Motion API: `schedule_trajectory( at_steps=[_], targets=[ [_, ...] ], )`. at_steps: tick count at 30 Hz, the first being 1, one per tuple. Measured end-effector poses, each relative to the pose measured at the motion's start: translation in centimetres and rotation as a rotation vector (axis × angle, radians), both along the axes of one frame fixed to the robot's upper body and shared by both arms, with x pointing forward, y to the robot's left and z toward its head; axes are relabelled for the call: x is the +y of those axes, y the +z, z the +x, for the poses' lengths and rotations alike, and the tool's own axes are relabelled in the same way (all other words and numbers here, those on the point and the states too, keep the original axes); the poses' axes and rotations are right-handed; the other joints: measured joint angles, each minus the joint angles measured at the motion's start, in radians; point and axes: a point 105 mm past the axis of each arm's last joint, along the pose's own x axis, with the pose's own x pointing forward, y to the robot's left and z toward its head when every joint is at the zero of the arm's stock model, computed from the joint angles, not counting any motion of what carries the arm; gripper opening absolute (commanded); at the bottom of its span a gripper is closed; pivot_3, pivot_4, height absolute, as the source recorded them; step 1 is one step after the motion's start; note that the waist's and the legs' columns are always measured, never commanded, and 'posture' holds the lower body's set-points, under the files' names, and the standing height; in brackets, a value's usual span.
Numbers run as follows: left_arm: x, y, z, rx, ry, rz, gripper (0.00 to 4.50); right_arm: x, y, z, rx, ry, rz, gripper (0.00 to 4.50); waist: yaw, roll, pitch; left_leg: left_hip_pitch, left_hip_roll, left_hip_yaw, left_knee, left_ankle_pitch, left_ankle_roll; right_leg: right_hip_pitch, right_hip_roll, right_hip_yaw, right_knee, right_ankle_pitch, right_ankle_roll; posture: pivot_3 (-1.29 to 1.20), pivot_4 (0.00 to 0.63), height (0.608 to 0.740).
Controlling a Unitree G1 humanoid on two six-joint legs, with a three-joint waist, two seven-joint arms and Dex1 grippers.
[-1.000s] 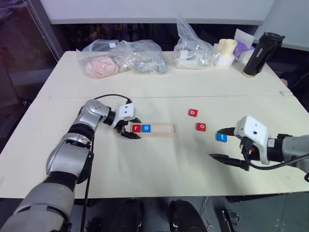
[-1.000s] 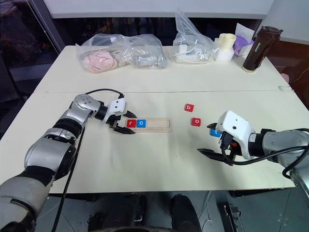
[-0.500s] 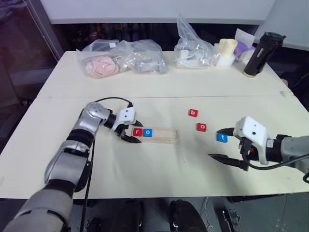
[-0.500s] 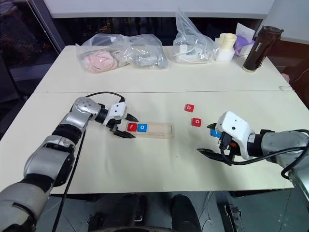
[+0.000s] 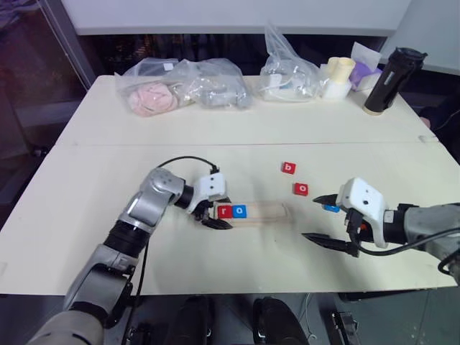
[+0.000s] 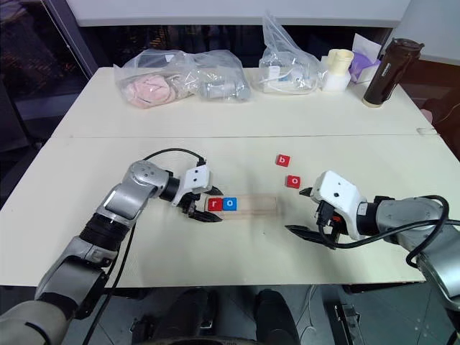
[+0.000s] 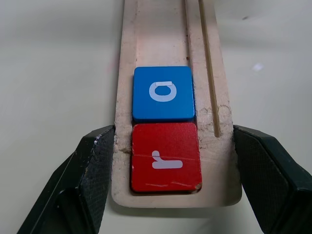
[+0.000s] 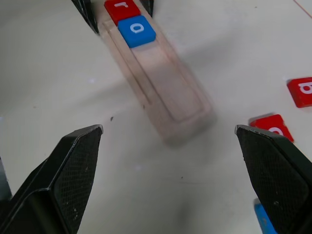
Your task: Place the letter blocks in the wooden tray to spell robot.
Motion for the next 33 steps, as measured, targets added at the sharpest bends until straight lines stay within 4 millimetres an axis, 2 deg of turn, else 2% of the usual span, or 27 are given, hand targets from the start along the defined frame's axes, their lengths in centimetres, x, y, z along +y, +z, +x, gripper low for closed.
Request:
schedule_trajectory(
  at_steps=[8,16,22,33],
  targets=[
    [-0.7,0.5,-0.7,-0.085,0.018,0.033,3.12,-0.1,-0.2,-0.1,0.007,-0.005,0.000,4.50,0.000,0.000,0.000,0.000,0.000,0.000,0.000,0.000,0.000,0.000,0.000,0.000,0.000,-0.001,-0.001,0.00,0.150,0.740],
    [-0.2,-0.4,-1.8,-0.019,0.037,0.034,3.12,-0.1,-0.2,-0.1,0.006,-0.008,-0.001,4.50,0.000,0.000,0.000,0.000,0.000,0.000,0.000,0.000,0.000,0.000,0.000,0.000,0.000,-0.001,-0.002,0.00,0.150,0.740],
    [0.2,-0.5,-2.0,-0.022,0.025,0.035,3.12,-0.1,-0.2,-0.1,0.006,-0.008,0.000,4.50,0.000,0.000,0.000,0.000,0.000,0.000,0.000,0.000,0.000,0.000,0.000,0.000,0.000,-0.001,-0.002,0.00,0.150,0.740],
    [-0.4,-1.2,-2.8,-0.029,-0.037,0.024,3.12,0.0,-0.4,-0.3,0.013,-0.007,-0.002,4.50,0.001,0.000,0.000,0.000,0.000,0.000,0.000,0.000,0.000,0.000,0.000,0.000,-0.001,-0.001,-0.002,0.00,0.150,0.740]
  ],
)
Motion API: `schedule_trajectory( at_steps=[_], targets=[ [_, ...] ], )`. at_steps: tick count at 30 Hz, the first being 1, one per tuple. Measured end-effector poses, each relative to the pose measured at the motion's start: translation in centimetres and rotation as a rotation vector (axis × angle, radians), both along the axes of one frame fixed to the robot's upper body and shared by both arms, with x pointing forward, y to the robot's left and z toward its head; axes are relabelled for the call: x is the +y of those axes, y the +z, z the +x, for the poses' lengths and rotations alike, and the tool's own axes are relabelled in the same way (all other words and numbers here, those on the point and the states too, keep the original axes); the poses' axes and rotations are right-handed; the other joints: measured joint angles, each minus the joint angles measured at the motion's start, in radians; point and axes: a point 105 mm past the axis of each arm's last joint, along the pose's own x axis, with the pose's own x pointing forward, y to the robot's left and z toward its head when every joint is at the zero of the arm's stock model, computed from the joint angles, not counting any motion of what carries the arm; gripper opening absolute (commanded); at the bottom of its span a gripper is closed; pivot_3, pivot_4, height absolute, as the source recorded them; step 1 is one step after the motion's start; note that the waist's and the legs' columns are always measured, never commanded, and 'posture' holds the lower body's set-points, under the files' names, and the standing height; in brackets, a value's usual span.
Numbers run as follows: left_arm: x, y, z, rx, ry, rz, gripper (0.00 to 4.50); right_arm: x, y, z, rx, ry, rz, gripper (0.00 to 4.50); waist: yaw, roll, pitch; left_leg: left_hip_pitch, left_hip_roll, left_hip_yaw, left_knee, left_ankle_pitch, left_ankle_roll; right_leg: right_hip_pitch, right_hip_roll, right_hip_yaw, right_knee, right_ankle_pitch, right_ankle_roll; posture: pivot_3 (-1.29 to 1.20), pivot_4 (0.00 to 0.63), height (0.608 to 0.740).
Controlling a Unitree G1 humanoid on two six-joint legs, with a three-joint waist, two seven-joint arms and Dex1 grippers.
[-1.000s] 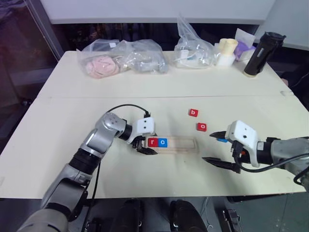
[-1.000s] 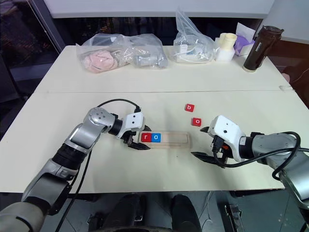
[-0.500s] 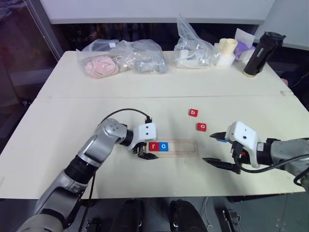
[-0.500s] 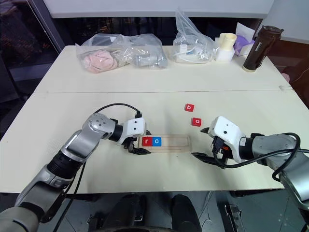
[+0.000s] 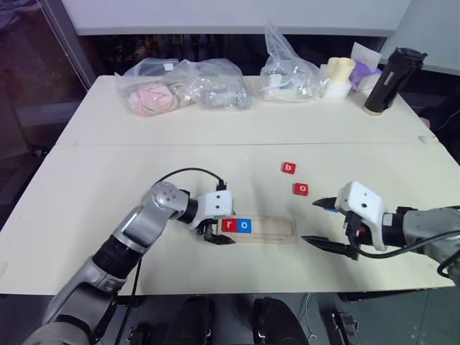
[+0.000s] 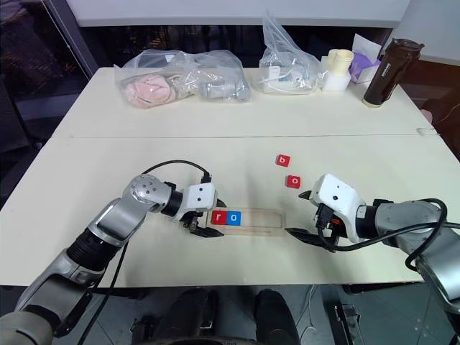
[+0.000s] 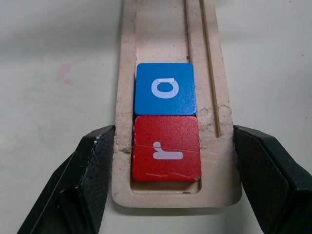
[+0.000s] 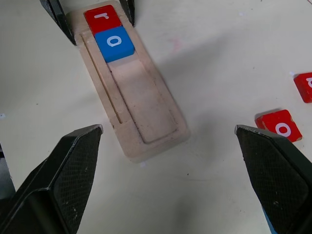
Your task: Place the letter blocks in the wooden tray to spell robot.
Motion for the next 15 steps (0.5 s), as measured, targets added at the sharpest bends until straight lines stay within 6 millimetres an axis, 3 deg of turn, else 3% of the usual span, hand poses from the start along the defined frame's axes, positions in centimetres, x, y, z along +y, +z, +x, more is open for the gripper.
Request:
schedule_trajectory(
  at_steps=[4,6,7,15],
  targets=[
    [-0.03,-0.05,0.00,-0.002,-0.001,0.001,3.12,0.01,0.00,-0.07,0.002,-0.001,-0.002,4.50,0.000,0.000,0.000,0.000,0.000,0.000,0.000,0.000,0.000,0.000,0.000,0.000,0.000,0.000,0.000,0.00,0.150,0.740],
    [0.03,-0.11,0.01,-0.004,0.002,0.003,4.20,-0.01,0.10,-0.07,-0.001,-0.003,-0.002,4.50,0.000,0.000,0.000,0.000,0.000,0.000,0.000,0.000,0.000,0.000,0.000,0.000,0.000,0.000,0.000,0.00,0.150,0.740],
    [0.06,-0.13,0.01,-0.006,0.002,0.003,4.47,-0.02,0.11,-0.07,-0.001,-0.004,-0.003,4.50,0.000,0.000,0.000,0.000,0.000,0.000,0.000,0.000,0.000,0.000,0.000,0.000,0.000,0.000,0.000,0.00,0.150,0.740],
    [0.23,-0.26,-0.28,-0.010,0.001,-0.005,4.47,-0.09,0.10,-0.11,0.001,-0.009,-0.003,4.50,0.000,0.000,0.000,0.000,0.000,0.000,0.000,0.000,0.000,0.000,0.000,0.000,0.000,0.000,0.000,0.00,0.150,0.740]
  ],
)
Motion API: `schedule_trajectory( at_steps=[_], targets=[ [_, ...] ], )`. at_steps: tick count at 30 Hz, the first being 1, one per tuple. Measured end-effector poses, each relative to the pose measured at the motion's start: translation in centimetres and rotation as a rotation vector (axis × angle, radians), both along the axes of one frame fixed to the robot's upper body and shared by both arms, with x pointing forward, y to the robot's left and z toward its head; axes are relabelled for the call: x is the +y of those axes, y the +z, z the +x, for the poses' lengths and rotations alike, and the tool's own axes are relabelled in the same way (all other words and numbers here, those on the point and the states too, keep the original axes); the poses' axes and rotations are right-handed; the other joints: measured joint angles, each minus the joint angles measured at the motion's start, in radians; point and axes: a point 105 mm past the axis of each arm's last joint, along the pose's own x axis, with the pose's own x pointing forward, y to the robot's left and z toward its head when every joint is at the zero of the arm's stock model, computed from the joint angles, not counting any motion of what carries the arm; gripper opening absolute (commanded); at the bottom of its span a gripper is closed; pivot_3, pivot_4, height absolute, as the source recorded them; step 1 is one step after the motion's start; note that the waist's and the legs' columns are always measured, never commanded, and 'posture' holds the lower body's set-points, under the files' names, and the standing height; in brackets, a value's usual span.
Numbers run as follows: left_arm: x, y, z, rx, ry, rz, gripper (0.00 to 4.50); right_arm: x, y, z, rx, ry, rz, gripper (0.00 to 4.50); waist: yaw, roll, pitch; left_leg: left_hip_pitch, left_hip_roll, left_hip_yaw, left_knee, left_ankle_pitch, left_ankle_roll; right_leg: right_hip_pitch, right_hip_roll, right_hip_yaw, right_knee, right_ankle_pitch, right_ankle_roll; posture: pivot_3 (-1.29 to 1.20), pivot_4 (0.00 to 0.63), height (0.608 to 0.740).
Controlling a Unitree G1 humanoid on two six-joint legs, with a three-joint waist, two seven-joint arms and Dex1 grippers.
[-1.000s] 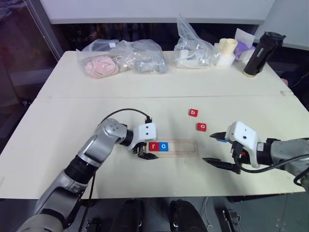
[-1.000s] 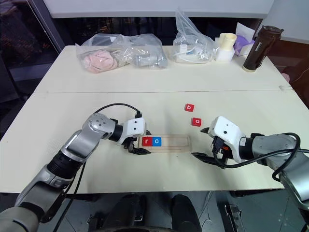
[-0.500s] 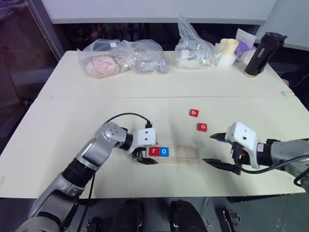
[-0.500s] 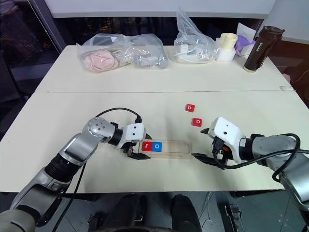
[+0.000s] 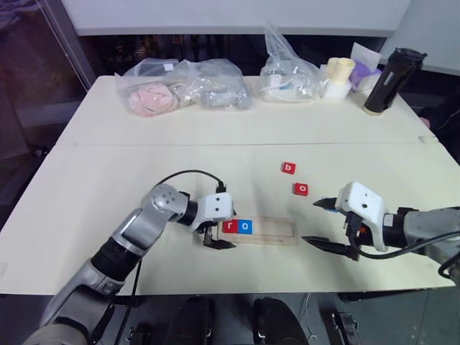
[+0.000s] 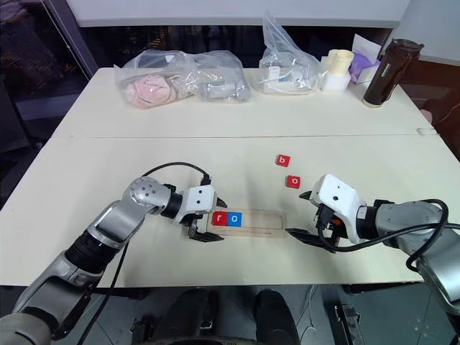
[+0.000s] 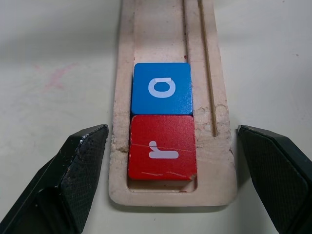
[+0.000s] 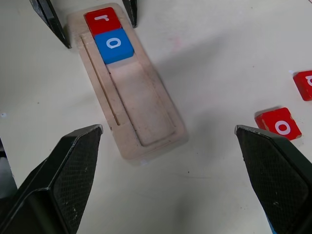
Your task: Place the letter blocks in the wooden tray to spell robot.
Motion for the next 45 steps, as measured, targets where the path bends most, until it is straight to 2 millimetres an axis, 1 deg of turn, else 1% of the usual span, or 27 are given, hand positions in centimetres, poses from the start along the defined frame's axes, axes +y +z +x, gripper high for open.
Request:
schedule_trajectory(
  at_steps=[6,9,14,16,18,19,22,24,27,29,30,32,35,38,39,41,43,45],
  targets=[
    [0.4,-0.1,0.1,-0.016,0.015,-0.031,4.47,-0.1,0.2,0.1,-0.008,-0.006,0.002,4.50,-0.001,0.000,0.000,0.000,0.000,0.000,0.000,0.000,0.000,0.000,0.000,0.000,0.000,0.000,0.000,0.00,0.150,0.740],
    [0.6,-0.1,0.5,-0.037,0.024,-0.052,4.47,-0.1,0.3,0.1,-0.011,-0.008,0.002,4.50,-0.001,0.000,0.000,0.000,0.000,0.000,0.000,0.000,0.000,0.000,0.000,0.000,0.000,0.000,0.000,0.00,0.150,0.740],
    [2.4,0.3,1.6,-0.040,0.110,-0.076,4.47,0.3,0.7,0.5,-0.032,-0.010,0.039,4.50,-0.006,0.000,0.000,0.001,0.001,0.000,0.000,0.000,0.000,-0.001,0.000,0.000,0.000,0.000,0.000,0.00,0.150,0.740],
    [3.2,0.5,2.0,-0.029,0.156,-0.077,4.47,0.9,1.3,1.0,-0.052,-0.015,0.093,4.50,-0.004,0.000,0.000,0.000,0.000,0.000,-0.001,0.000,0.000,-0.001,0.000,0.000,0.000,0.000,0.000,0.00,0.150,0.740],
    [3.6,0.8,2.2,-0.023,0.187,-0.090,4.47,1.3,1.9,1.6,-0.075,-0.026,0.132,4.50,-0.002,0.000,0.000,0.000,0.000,0.000,-0.001,0.000,0.000,-0.001,0.000,0.000,0.000,0.000,0.000,0.00,0.150,0.740],
    [4.0,1.0,2.2,-0.009,0.199,-0.094,4.47,1.7,2.5,2.4,-0.097,-0.047,0.184,4.50,-0.003,-0.001,0.001,0.000,0.000,0.000,-0.001,0.000,0.000,-0.001,0.000,0.000,0.000,0.000,0.000,0.00,0.150,0.740],
    [4.6,2.3,1.5,0.015,0.181,-0.116,4.47,2.5,3.6,4.0,-0.133,-0.085,0.271,4.50,-0.005,0.000,0.001,-0.001,0.000,0.001,-0.001,0.000,0.000,-0.003,-0.001,0.000,0.000,0.000,-0.001,0.00,0.150,0.740],
    [5.3,3.3,0.7,0.050,0.171,-0.139,4.47,3.1,4.0,5.7,-0.150,-0.137,0.307,4.50,-0.007,0.001,0.001,-0.002,0.000,0.001,-0.002,0.000,0.000,-0.005,-0.002,0.000,0.000,0.000,-0.001,0.00,0.150,0.740],
    [5.9,4.3,-1.0,0.108,0.132,-0.168,4.47,3.3,3.6,7.8,-0.153,-0.237,0.326,4.50,-0.009,0.001,0.001,-0.007,0.000,0.001,-0.002,0.000,-0.001,-0.010,-0.002,0.000,0.000,0.000,-0.001,0.00,0.150,0.740],
    [5.9,4.9,-1.7,0.138,0.116,-0.191,4.47,3.5,3.3,8.9,-0.141,-0.294,0.336,4.50,-0.004,0.002,0.001,-0.014,-0.001,0.001,-0.002,0.001,-0.002,-0.017,-0.002,-0.001,0.002,0.001,-0.001,0.00,0.150,0.740],
    [5.9,5.0,-1.8,0.149,0.117,-0.203,4.47,3.7,3.1,9.2,-0.132,-0.312,0.346,4.50,-0.002,0.002,0.001,-0.015,-0.001,0.001,-0.002,0.001,-0.002,-0.018,-0.002,-0.001,0.002,0.002,0.000,0.00,0.150,0.740],
    [6.2,5.4,-2.0,0.163,0.127,-0.227,4.47,4.0,3.2,10.2,-0.142,-0.356,0.353,4.50,-0.004,0.002,0.001,-0.015,-0.001,0.001,-0.002,0.001,-0.002,-0.018,-0.002,-0.001,0.002,0.003,0.002,0.00,0.150,0.740],
    [6.6,5.9,-2.0,0.162,0.136,-0.242,4.47,3.5,2.9,11.6,-0.159,-0.443,0.325,4.50,-0.004,0.002,0.001,-0.015,-0.001,0.002,-0.002,0.001,-0.002,-0.018,-0.002,-0.001,0.002,0.003,0.002,0.00,0.150,0.740],
    [7.0,5.9,-2.2,0.171,0.136,-0.236,4.47,2.7,1.4,12.9,-0.133,-0.585,0.308,4.50,-0.009,0.002,0.001,-0.015,-0.002,0.002,-0.002,0.001,-0.002,-0.018,-0.002,-0.001,0.003,0.003,0.002,0.00,0.150,0.740],
    [7.1,6.0,-2.3,0.173,0.135,-0.238,4.47,2.7,0.9,13.0,-0.114,-0.614,0.310,4.50,-0.010,0.002,0.001,-0.015,-0.002,0.002,-0.002,0.001,-0.003,-0.018,-0.002,-0.001,0.003,0.003,0.002,0.00,0.150,0.740],
    [7.2,6.1,-2.3,0.171,0.136,-0.245,4.47,3.5,0.2,13.4,-0.066,-0.679,0.359,4.50,-0.014,0.002,0.001,-0.015,-0.001,0.002,-0.002,0.002,-0.003,-0.019,-0.002,-0.001,0.004,0.003,0.002,0.00,0.150,0.740],
    [7.3,6.4,-2.3,0.161,0.138,-0.248,4.47,4.5,-0.1,13.9,-0.035,-0.744,0.398,4.50,-0.025,0.002,0.001,-0.015,-0.002,0.002,-0.003,0.003,-0.004,-0.020,-0.002,-0.001,0.006,0.003,0.003,0.00,0.150,0.740],
    [7.3,6.4,-2.3,0.157,0.140,-0.249,4.47,4.7,-0.2,14.3,-0.025,-0.802,0.408,4.50,-0.028,0.002,0.001,-0.014,-0.002,0.002,-0.003,0.003,-0.005,-0.020,-0.001,-0.001,0.007,0.003,0.003,0.00,0.150,0.740]
  ],
)
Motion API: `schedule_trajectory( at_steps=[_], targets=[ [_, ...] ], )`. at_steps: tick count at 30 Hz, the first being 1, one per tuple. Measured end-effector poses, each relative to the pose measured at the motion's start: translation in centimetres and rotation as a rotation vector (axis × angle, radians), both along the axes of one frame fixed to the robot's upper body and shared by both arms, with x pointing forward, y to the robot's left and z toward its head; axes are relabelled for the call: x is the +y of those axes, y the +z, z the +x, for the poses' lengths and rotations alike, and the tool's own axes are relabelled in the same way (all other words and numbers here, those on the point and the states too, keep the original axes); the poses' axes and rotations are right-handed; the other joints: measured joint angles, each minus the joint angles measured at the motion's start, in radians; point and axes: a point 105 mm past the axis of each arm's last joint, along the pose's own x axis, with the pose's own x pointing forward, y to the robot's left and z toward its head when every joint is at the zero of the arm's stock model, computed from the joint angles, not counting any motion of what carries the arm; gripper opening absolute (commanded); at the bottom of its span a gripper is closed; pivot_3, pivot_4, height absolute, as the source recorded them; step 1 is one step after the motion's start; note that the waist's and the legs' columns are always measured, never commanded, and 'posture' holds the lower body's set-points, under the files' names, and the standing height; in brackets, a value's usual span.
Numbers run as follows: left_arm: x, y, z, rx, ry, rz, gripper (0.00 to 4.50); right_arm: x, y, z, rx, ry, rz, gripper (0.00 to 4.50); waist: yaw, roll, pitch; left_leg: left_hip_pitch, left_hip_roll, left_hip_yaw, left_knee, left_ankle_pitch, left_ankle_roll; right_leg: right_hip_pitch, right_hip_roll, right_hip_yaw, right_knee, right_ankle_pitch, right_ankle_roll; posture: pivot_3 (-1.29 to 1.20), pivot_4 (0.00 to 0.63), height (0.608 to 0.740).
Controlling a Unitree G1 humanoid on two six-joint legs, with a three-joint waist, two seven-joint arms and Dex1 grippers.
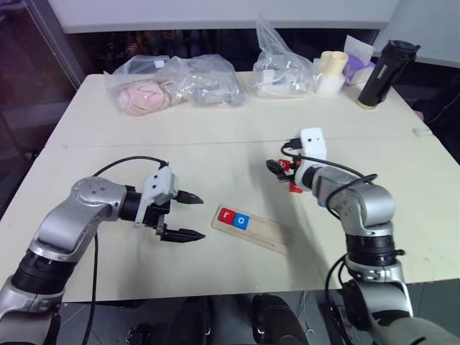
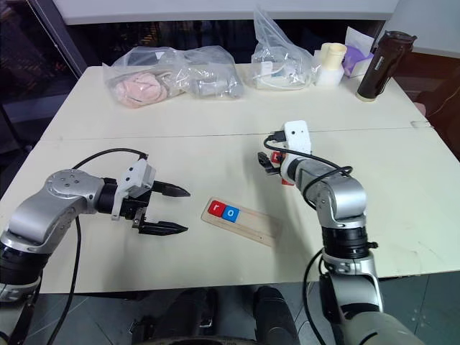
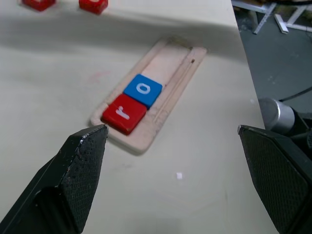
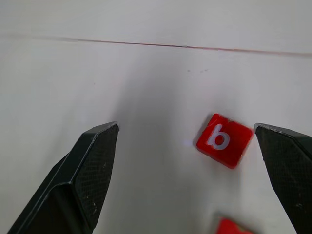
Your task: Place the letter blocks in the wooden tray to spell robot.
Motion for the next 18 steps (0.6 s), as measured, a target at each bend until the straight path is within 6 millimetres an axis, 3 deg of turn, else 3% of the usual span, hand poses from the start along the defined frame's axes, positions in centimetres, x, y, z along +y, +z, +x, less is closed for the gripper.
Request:
schedule_trajectory(
  at_steps=[5,10,12,15,18],
  targets=[
    [-0.1,-0.2,-0.4,0.018,-0.006,-0.012,4.47,-0.4,0.1,0.3,-0.003,-0.055,-0.025,4.50,0.000,0.000,0.000,0.000,0.000,0.000,0.000,0.000,0.000,0.000,0.000,0.000,0.002,0.000,0.000,0.00,0.150,0.740],
    [0.2,-0.3,-0.6,0.018,-0.033,-0.011,4.47,0.6,3.0,-1.5,-0.092,0.127,-0.054,4.50,0.002,0.000,0.000,0.001,0.000,0.000,0.000,0.000,0.000,-0.001,0.002,0.000,0.004,0.000,0.000,0.00,0.150,0.740],
    [0.2,-0.4,0.6,-0.023,-0.084,0.005,4.47,0.5,3.5,-3.9,-0.116,0.253,-0.119,4.50,0.018,0.001,0.000,0.001,0.000,-0.001,0.001,0.001,0.001,0.001,0.003,-0.001,0.003,0.000,0.000,0.00,0.150,0.740],
    [0.3,-1.0,3.6,-0.102,-0.143,0.052,4.47,0.7,2.1,-7.1,-0.059,0.400,-0.146,4.50,0.028,0.000,0.000,0.002,0.001,-0.001,0.004,0.002,0.003,0.003,0.006,-0.001,0.003,-0.001,-0.001,0.00,0.150,0.740],
    [-1.1,-2.2,5.9,-0.172,-0.246,0.101,4.47,1.2,1.2,-9.0,-0.019,0.483,-0.121,4.50,0.026,-0.001,0.001,0.002,0.000,0.002,0.005,0.003,0.005,0.003,0.006,0.000,0.003,0.000,-0.001,0.00,0.150,0.740]
  ],
)
